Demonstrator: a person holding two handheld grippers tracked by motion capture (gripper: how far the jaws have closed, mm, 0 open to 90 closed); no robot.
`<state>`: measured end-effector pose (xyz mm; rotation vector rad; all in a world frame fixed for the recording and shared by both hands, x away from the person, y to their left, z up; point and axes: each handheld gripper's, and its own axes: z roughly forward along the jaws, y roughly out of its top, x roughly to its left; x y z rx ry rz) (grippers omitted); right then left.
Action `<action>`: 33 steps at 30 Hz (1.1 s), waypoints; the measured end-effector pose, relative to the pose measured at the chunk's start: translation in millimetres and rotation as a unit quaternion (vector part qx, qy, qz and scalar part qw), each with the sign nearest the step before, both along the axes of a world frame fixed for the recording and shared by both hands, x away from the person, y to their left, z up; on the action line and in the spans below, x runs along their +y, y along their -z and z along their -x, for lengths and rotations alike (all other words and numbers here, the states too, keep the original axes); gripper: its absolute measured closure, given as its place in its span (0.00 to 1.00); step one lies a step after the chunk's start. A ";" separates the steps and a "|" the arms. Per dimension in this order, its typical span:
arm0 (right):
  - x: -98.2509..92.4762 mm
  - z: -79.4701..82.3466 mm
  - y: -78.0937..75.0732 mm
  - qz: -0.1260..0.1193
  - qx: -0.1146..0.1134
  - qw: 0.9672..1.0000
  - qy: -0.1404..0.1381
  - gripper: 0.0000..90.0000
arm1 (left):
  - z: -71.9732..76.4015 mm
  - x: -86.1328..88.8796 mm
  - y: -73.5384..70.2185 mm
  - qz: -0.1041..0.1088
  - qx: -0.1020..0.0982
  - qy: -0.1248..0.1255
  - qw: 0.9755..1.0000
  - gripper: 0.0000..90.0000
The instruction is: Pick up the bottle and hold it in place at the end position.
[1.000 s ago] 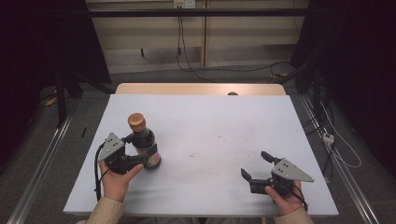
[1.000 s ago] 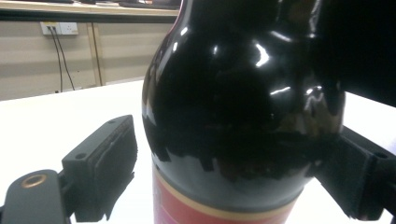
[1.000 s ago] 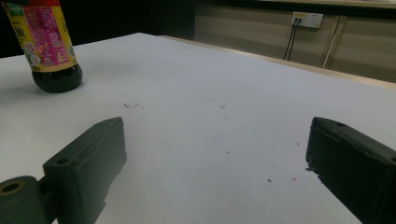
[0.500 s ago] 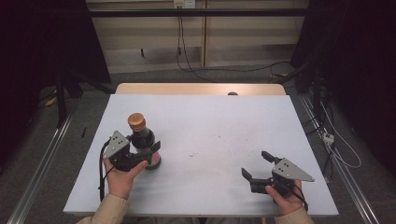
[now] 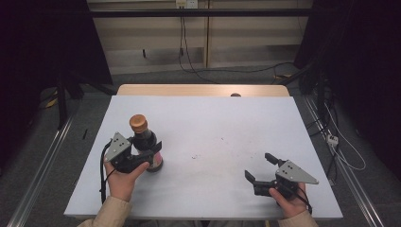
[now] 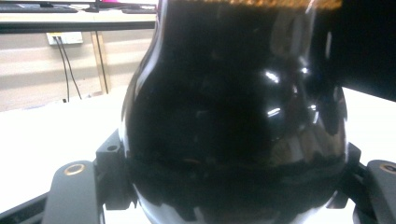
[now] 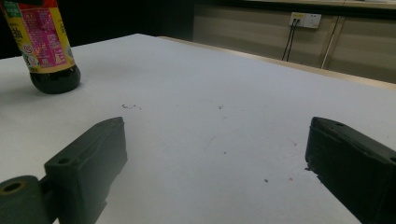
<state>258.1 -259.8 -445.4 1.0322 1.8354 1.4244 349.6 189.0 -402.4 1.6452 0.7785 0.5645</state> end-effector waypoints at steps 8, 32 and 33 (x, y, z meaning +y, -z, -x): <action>0.3 0.4 -1.0 0.000 -0.003 1.000 0.000 0.05 | 0.5 -0.1 -0.4 0.003 0.005 -0.001 1.000 0.29; -0.8 0.6 -1.7 -0.003 -0.006 1.000 -0.001 0.05 | -5.0 -2.5 -2.3 0.010 0.001 0.006 1.000 0.30; -0.7 0.7 -1.7 -0.003 -0.007 1.000 -0.001 0.05 | -5.6 -2.4 -2.9 0.008 0.000 0.007 1.000 0.30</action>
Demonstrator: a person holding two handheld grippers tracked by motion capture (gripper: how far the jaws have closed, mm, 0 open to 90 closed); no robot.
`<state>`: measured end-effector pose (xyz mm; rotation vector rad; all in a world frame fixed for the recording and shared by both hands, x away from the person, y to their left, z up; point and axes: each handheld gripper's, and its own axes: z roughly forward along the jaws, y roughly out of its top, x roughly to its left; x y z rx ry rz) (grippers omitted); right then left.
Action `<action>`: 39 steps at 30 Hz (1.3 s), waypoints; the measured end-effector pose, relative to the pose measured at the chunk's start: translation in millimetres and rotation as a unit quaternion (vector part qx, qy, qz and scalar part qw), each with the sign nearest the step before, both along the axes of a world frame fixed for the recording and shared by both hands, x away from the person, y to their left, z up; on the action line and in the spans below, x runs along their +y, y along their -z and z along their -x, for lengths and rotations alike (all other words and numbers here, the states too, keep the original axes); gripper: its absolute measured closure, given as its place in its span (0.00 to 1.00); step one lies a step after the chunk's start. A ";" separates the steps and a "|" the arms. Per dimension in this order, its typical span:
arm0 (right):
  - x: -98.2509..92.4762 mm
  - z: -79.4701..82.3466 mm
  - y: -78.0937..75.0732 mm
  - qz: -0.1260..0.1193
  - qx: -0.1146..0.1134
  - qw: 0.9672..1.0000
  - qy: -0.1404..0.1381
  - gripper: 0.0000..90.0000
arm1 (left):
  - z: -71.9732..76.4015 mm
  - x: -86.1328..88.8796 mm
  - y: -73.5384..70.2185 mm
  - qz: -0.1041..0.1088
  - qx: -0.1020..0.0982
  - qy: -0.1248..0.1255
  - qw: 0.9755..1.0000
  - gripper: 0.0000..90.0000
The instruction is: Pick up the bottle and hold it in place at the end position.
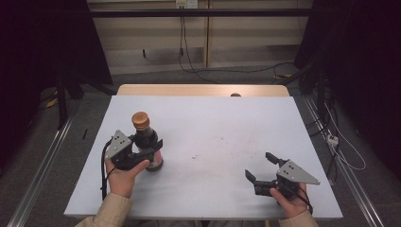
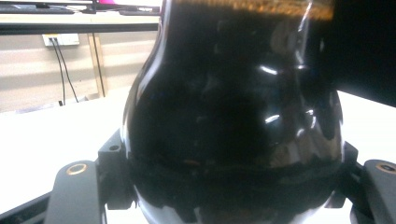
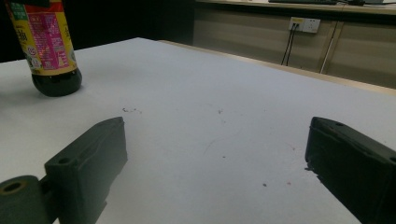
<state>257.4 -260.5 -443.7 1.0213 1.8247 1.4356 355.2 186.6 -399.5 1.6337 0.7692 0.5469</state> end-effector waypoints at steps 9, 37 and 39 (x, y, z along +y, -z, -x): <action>-0.1 -0.1 0.0 0.000 0.000 1.000 -0.001 0.05 | -5.3 -10.2 -8.8 0.007 0.001 0.032 0.999 0.30; -1.4 1.2 -0.5 0.000 -0.003 1.000 0.002 0.05 | -31.8 -36.7 -17.8 -0.003 -0.001 0.070 0.998 0.30; -1.5 1.1 -0.4 0.000 -0.002 1.000 0.003 0.05 | -34.3 -38.7 -18.8 0.000 0.000 0.072 0.997 0.30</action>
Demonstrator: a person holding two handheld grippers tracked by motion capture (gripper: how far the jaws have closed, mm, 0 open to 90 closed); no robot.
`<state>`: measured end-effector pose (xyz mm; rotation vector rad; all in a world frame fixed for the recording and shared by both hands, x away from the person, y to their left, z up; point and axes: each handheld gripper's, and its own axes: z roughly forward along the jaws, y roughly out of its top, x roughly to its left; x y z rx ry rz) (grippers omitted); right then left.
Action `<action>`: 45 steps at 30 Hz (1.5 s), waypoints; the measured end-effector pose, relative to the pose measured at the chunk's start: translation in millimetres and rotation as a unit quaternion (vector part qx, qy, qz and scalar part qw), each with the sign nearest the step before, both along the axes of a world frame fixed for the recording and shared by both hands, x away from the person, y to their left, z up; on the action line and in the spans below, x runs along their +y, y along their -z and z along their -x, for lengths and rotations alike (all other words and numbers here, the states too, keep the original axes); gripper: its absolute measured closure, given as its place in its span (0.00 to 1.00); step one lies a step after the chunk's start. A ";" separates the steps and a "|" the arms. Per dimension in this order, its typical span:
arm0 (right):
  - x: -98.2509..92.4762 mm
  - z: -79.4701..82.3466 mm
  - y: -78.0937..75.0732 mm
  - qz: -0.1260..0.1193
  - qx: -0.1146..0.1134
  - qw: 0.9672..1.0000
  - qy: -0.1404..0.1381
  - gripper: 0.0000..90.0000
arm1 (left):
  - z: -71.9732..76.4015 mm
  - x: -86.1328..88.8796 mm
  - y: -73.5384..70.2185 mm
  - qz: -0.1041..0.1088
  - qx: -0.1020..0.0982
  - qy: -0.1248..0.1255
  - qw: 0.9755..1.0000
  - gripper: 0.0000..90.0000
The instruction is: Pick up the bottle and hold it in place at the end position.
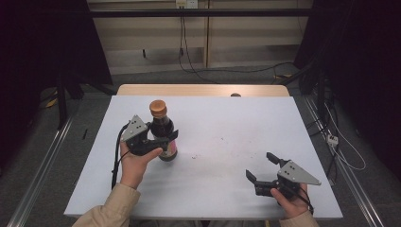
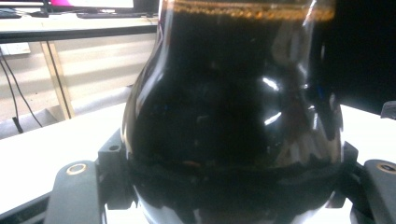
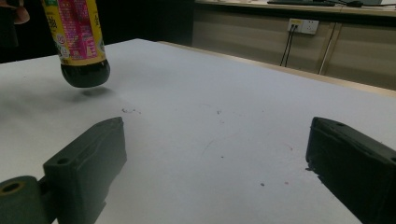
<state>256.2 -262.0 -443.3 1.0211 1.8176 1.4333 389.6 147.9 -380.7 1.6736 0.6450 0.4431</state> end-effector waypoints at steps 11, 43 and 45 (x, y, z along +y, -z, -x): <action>-0.2 -0.1 0.7 -0.002 0.002 1.000 0.002 0.05 | -9.3 -12.4 2.0 -0.007 0.009 0.013 1.000 0.30; -3.5 0.6 0.8 -0.006 0.001 1.000 0.007 0.05 | -29.8 -45.5 -8.3 -0.005 0.011 0.047 0.999 0.29; -3.6 0.7 0.7 -0.006 0.000 1.000 0.008 0.05 | -31.4 -47.7 -8.0 0.001 0.016 0.048 0.999 0.29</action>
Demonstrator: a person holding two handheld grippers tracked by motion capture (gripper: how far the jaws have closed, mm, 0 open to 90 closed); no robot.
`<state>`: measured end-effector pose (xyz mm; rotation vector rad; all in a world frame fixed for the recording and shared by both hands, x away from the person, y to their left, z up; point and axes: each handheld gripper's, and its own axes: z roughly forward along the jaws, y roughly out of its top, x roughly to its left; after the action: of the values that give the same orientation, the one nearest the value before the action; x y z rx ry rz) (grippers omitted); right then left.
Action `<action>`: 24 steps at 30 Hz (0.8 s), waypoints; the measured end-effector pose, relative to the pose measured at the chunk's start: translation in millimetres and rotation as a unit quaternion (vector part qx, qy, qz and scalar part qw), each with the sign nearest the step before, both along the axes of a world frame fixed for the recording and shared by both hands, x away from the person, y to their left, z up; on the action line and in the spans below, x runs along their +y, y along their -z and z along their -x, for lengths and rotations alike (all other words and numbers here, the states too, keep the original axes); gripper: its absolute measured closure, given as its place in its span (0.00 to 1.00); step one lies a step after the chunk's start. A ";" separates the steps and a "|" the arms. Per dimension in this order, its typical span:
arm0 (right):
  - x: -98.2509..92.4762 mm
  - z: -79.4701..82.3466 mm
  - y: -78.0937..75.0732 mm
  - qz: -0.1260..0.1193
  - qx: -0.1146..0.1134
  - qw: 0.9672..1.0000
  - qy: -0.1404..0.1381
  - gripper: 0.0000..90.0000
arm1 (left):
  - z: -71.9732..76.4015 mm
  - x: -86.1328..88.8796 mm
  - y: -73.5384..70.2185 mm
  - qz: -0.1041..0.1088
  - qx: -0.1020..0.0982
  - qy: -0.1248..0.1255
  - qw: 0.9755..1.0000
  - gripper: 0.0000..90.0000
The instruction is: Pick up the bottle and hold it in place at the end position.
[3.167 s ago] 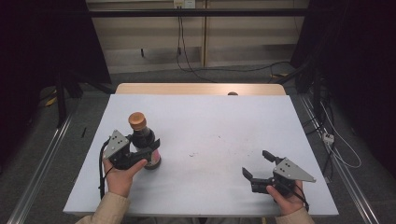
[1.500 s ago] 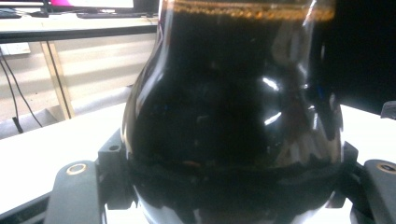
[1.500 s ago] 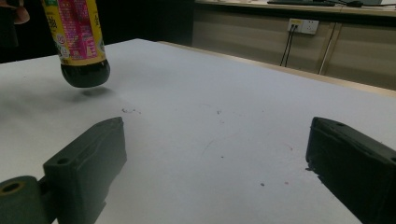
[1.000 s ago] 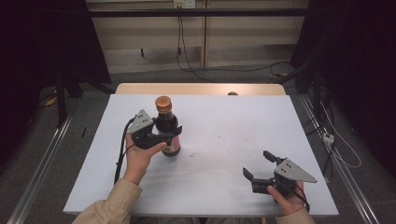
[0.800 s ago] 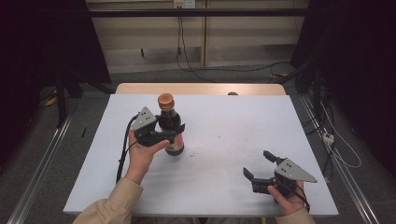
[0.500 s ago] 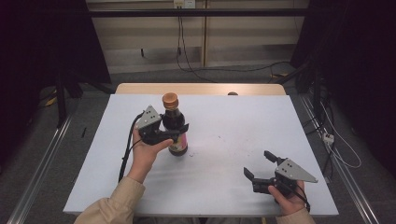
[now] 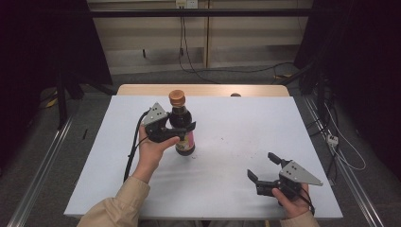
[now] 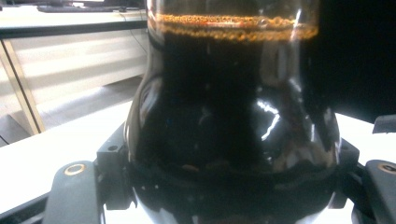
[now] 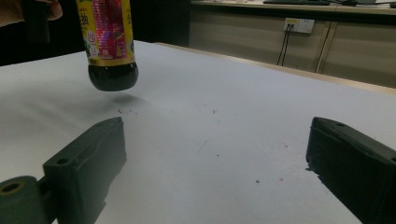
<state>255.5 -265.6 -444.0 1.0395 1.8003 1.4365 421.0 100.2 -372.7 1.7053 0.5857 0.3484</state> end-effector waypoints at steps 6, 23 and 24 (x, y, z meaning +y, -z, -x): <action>-0.1 0.9 -1.2 0.001 -0.003 1.000 0.000 0.05 | -6.6 -9.4 5.3 -0.004 0.003 0.007 1.000 0.29; -4.3 1.9 -1.6 -0.004 -0.004 1.000 0.002 0.05 | -14.8 -27.1 6.8 -0.015 0.000 0.019 1.000 0.29; -4.4 1.9 -1.5 -0.004 -0.003 1.000 0.002 0.05 | -15.6 -27.7 6.2 -0.019 -0.002 0.020 1.000 0.29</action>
<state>253.6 -270.1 -442.5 1.0408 1.7887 1.4437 436.5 72.5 -378.9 1.7494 0.5439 0.3370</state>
